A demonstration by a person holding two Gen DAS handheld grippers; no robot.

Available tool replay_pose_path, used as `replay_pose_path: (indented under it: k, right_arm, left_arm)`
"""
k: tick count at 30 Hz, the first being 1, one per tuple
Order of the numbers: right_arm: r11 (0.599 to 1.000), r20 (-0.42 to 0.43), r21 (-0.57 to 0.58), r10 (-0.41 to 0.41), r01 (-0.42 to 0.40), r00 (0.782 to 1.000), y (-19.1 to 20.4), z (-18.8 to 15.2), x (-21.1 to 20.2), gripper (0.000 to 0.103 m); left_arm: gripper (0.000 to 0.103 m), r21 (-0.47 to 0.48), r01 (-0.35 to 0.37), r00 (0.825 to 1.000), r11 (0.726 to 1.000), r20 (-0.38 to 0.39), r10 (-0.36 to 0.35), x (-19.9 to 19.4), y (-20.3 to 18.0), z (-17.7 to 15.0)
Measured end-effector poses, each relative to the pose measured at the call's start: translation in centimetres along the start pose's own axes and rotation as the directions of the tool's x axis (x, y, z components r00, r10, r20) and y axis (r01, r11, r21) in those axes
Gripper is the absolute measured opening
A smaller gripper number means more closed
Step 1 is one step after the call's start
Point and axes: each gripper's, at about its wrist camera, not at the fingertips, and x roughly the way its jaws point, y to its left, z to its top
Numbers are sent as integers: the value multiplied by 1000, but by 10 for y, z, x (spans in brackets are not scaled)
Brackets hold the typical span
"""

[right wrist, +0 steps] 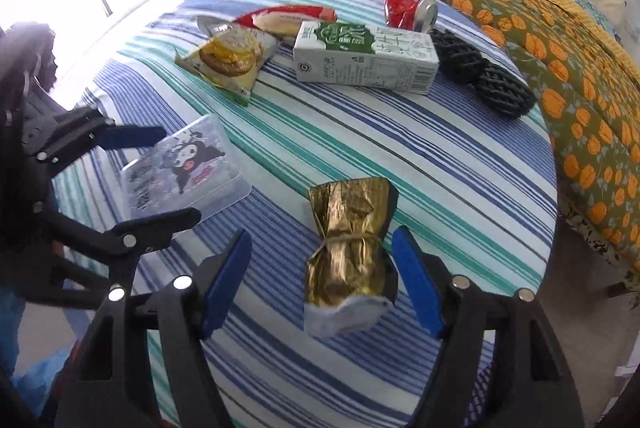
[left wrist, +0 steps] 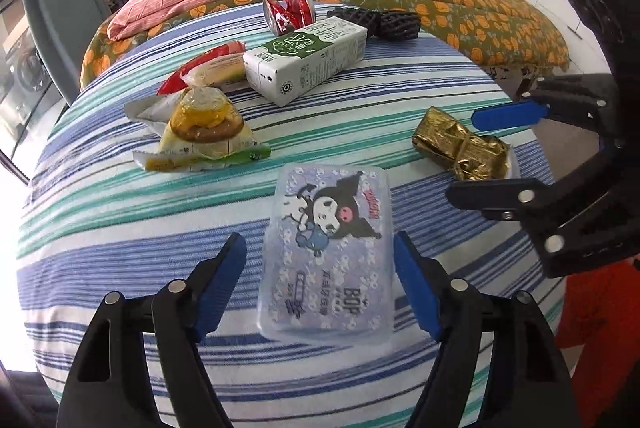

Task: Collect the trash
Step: 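Grasp the clear cartoon box with the left gripper while the right gripper grasps the gold snack, then carry the box and gold snack over the wastebasket and open both grippers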

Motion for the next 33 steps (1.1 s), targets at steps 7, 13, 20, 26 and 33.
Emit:
replay_pose_path:
  k: [7, 13, 20, 26, 33]
  right_arm:
    - [998, -27, 50, -33, 34, 999, -10, 4, 3, 27]
    - [997, -16, 77, -7, 8, 1000, -15, -1, -1, 35]
    - [998, -43, 47, -27, 29, 999, -8, 5, 8, 42]
    - [994, -1, 106, 14, -14, 1000, -18, -4, 2, 34]
    - [951, 190, 265, 108, -157, 976, -64, -52, -55, 33]
  left_arm:
    - [62, 20, 6, 999, 1000, -37, -6, 11, -2, 4]
    - [61, -10, -25, 999, 1000, -22, 25, 8, -4, 0]
    - [61, -50, -38, 999, 998, -16, 37, 5, -1, -5]
    - [61, -88, -36, 999, 995, 0, 36, 2, -1, -7]
    - [61, -131, 101, 994, 986, 55, -94, -14, -30, -1]
